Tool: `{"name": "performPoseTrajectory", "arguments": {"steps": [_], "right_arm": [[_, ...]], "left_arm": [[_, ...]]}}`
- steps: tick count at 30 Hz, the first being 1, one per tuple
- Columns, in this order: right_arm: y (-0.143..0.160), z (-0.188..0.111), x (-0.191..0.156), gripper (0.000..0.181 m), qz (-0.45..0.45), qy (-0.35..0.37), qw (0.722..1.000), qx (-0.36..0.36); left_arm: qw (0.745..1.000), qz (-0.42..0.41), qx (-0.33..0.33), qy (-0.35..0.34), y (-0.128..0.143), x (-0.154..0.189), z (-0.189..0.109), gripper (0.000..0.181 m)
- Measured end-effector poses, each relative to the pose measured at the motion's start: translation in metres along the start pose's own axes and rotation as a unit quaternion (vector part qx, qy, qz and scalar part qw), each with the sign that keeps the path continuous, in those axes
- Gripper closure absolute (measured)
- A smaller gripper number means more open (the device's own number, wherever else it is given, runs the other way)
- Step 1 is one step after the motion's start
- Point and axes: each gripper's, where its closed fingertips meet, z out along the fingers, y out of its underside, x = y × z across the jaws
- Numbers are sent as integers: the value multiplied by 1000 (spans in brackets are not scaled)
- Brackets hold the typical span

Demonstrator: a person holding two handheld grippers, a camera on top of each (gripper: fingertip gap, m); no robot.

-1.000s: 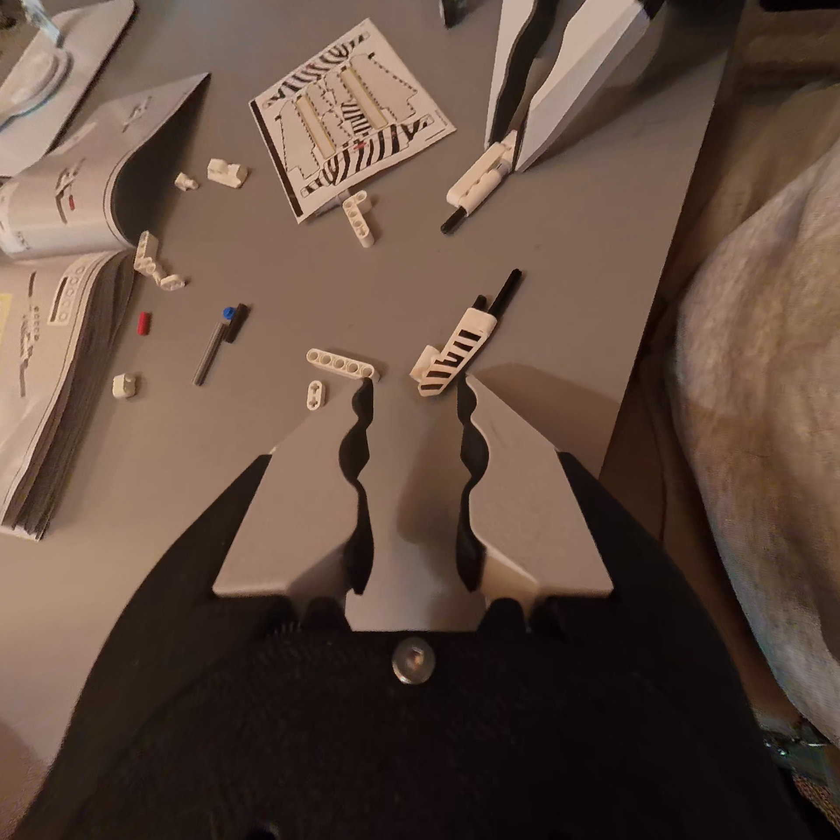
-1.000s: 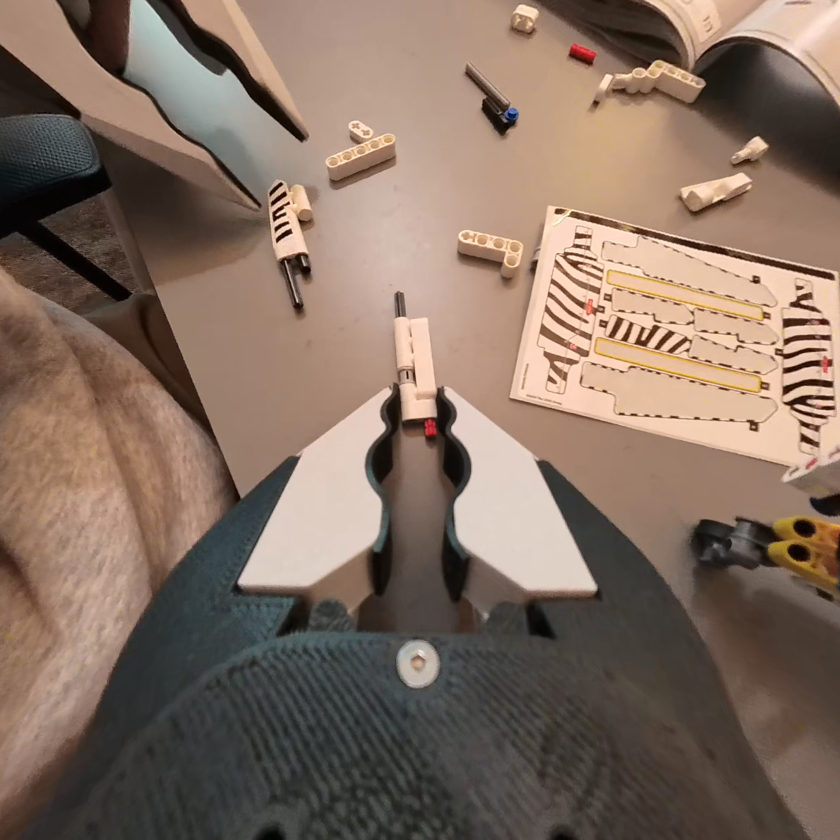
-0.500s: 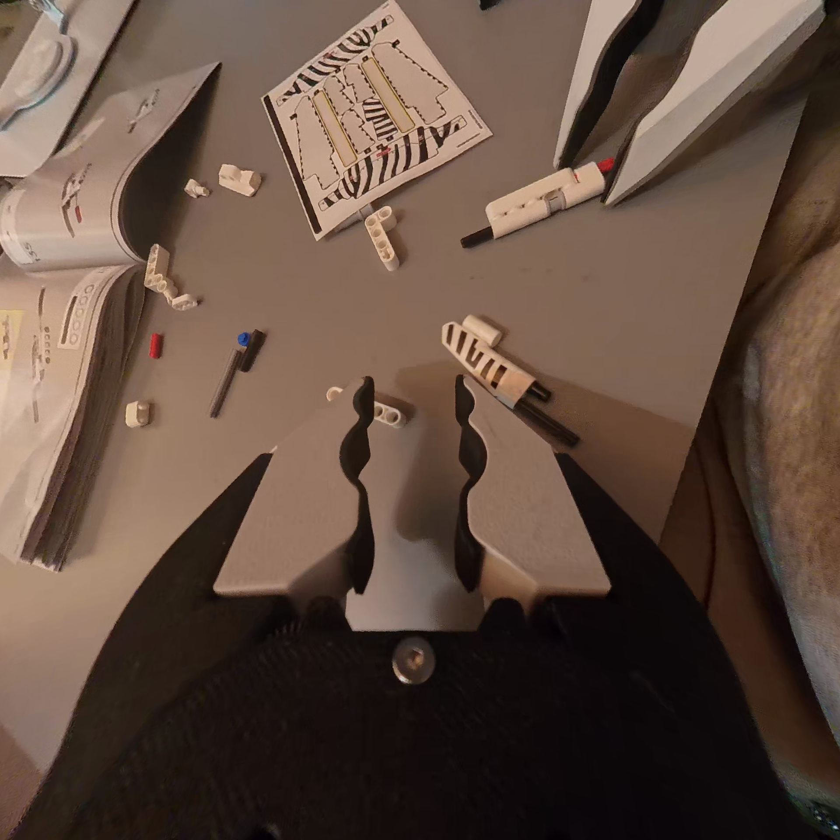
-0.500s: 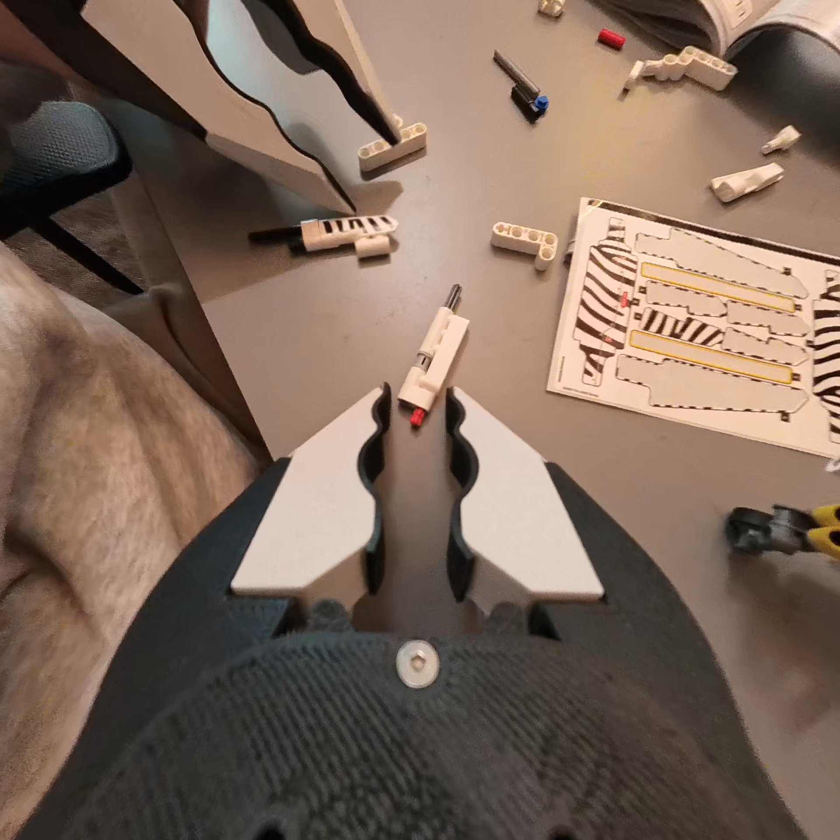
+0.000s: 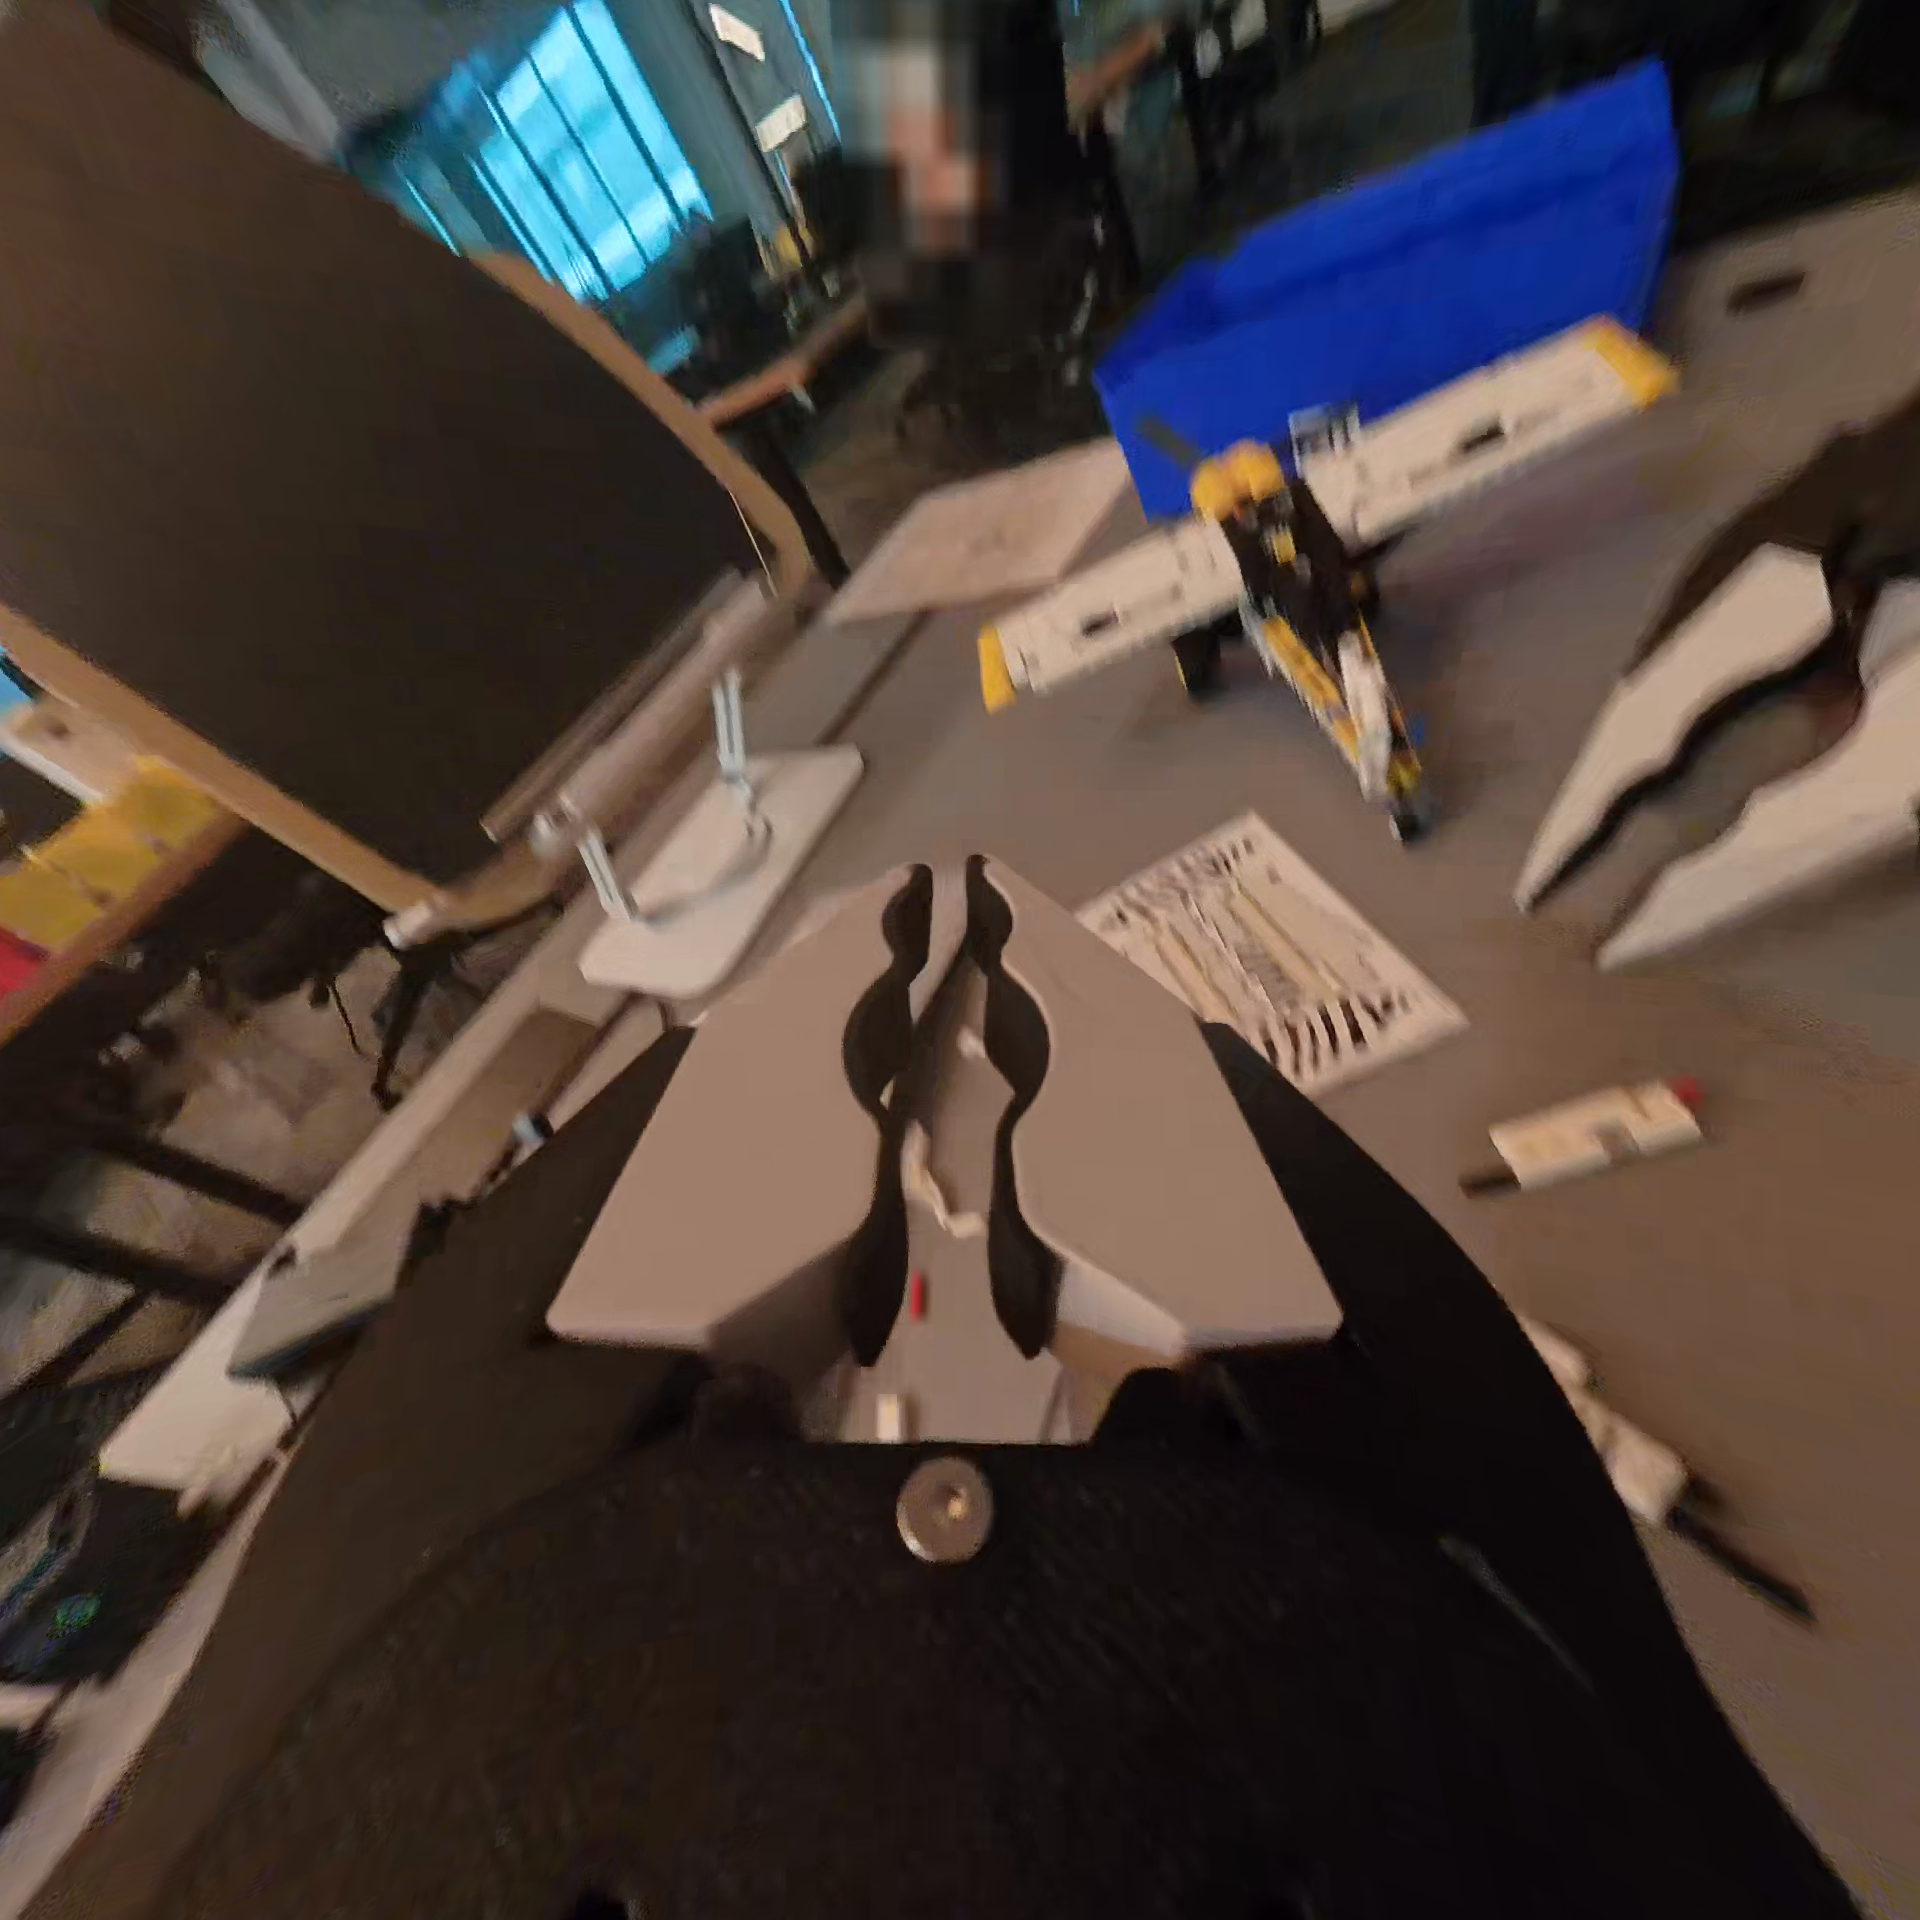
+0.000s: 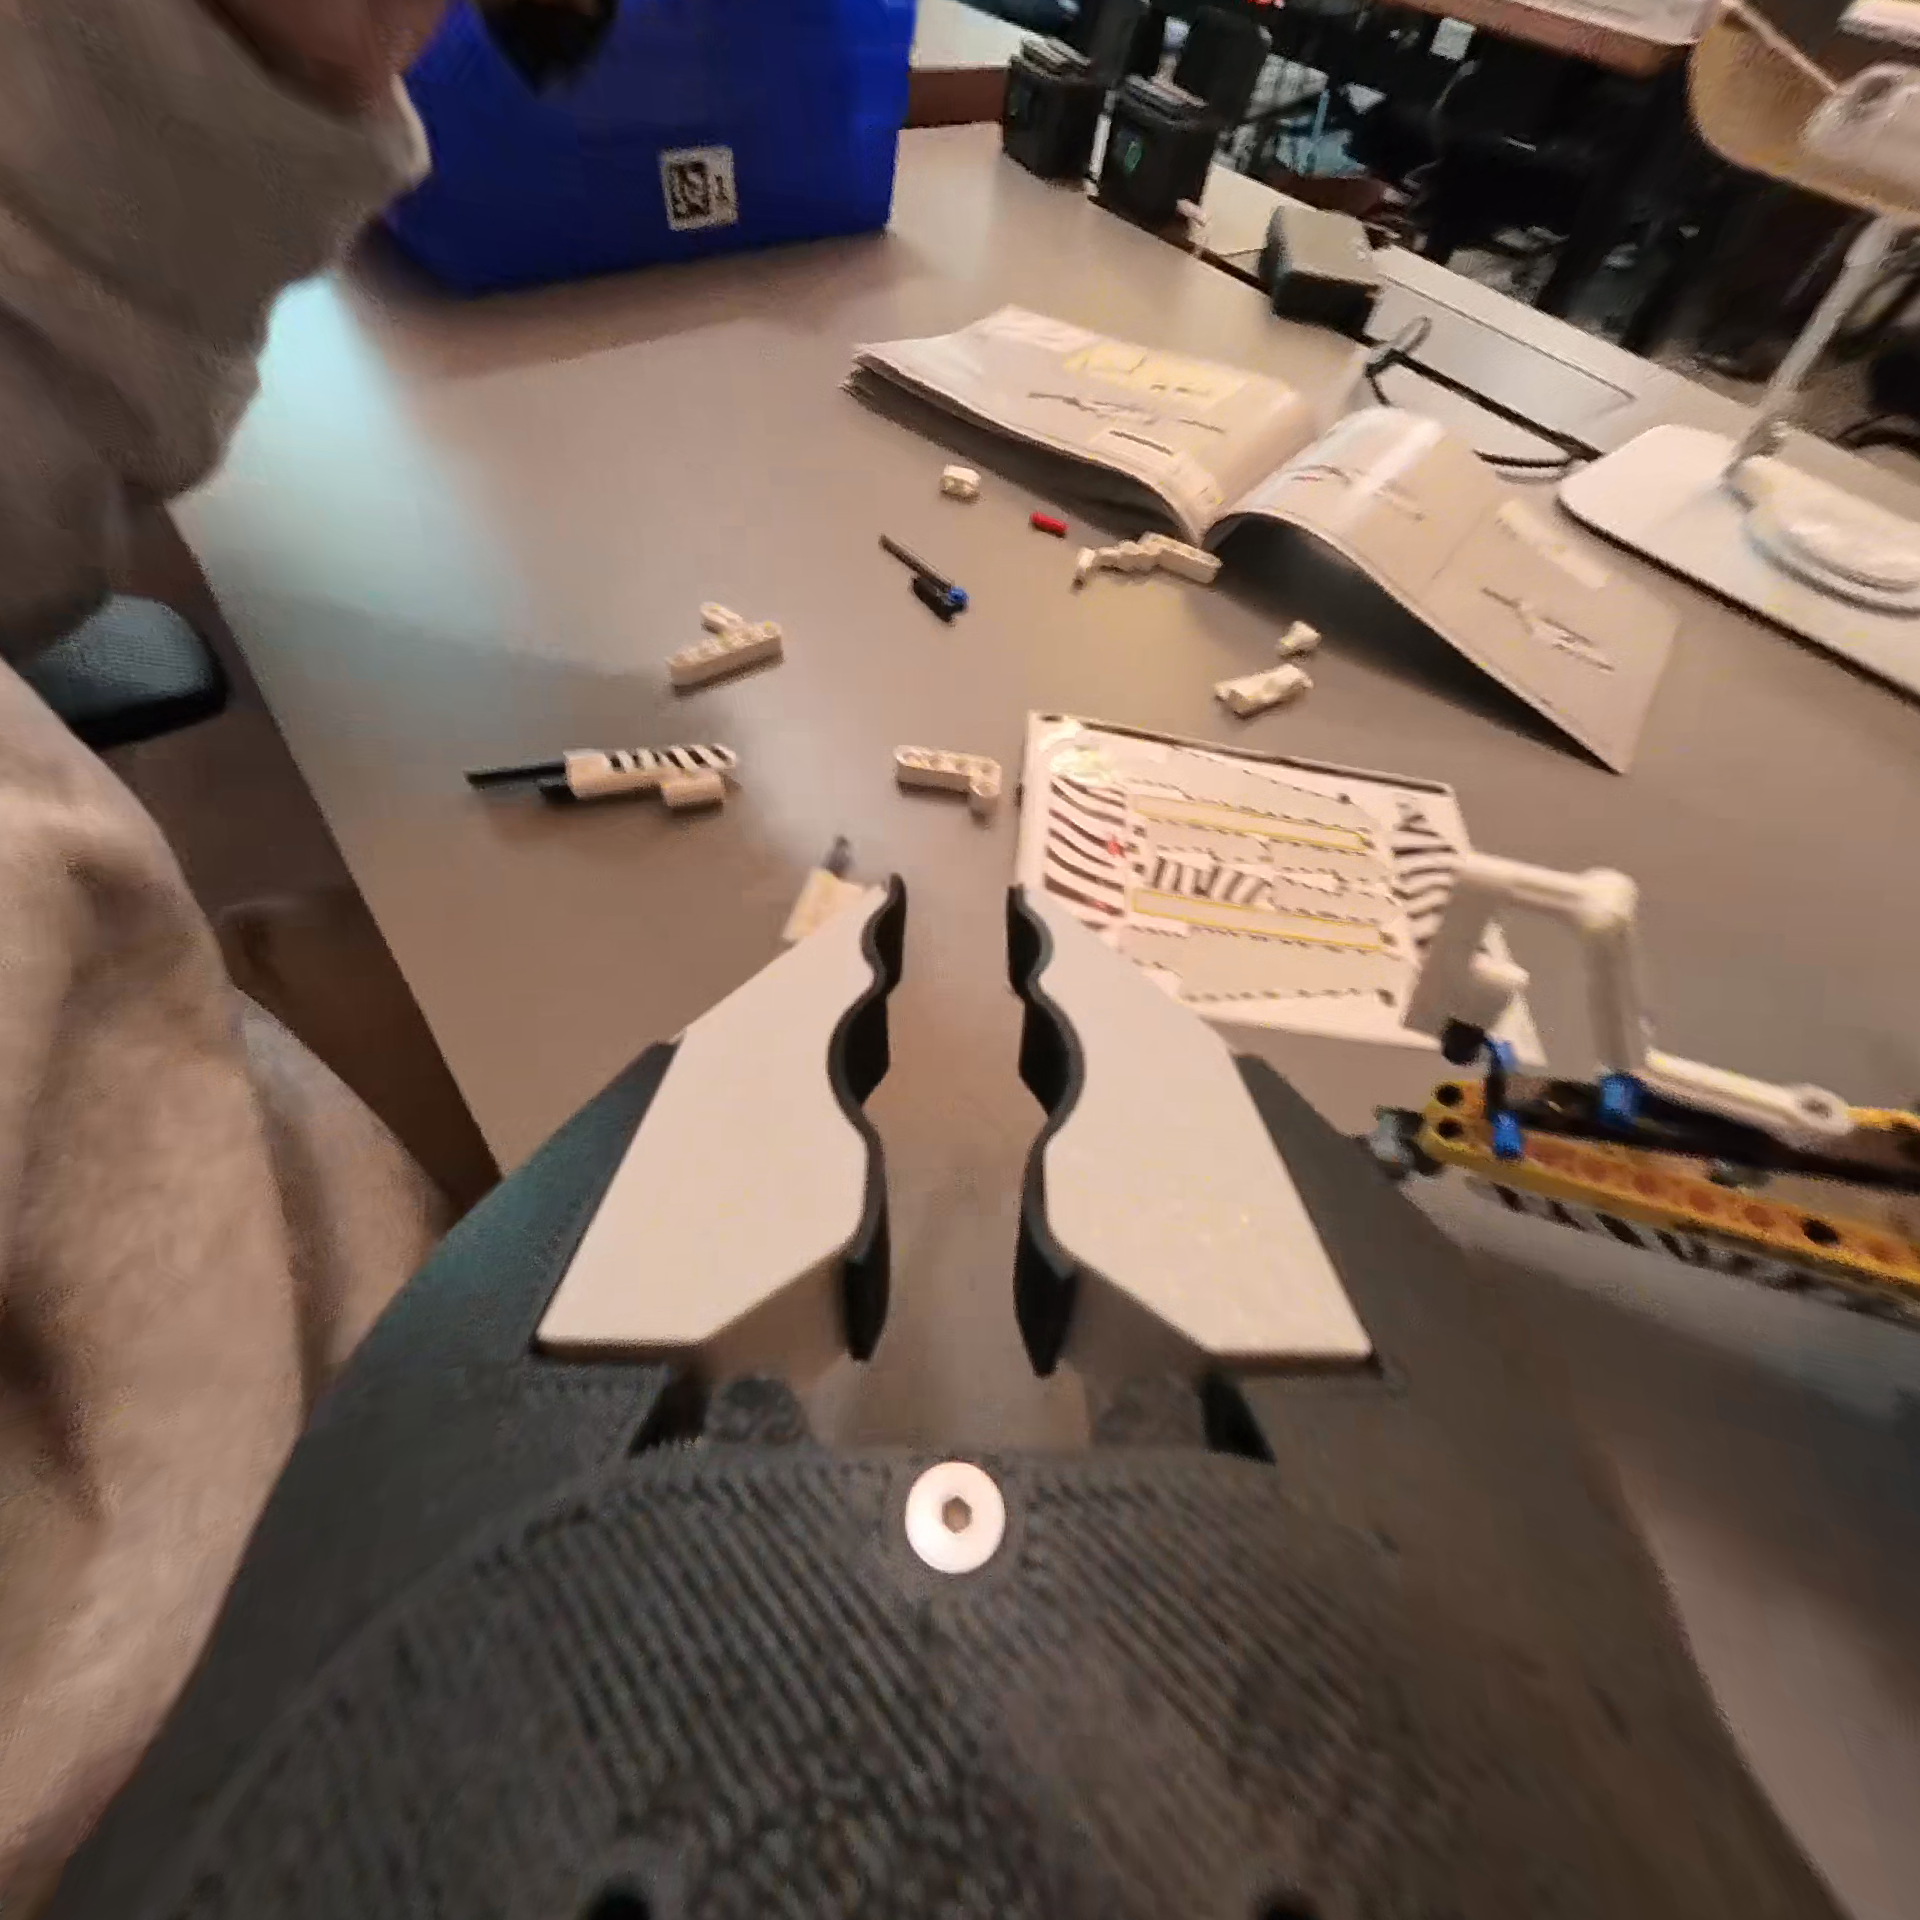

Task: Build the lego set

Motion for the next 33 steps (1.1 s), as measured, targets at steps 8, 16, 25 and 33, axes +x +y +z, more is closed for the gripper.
{"name": "performPoseTrajectory", "arguments": {"steps": [8, 16, 25, 33], "right_arm": [[8, -8, 21, 181, 44, 39, 998, 14], [-10, 10, 28, 181, 49, 90, 995, 20], [-153, 101, 13, 173, -32, -48, 989, 136], [-160, 178, 17, 171, -36, -114, 987, 104]], "left_arm": [[989, -109, 95, -34, -20, -67, 25, 178], [961, -237, 141, -2, 14, -111, 12, 181], [935, -279, 218, 13, -4, -126, -32, 181], [938, -282, 200, -29, 15, -141, -43, 181]]}}
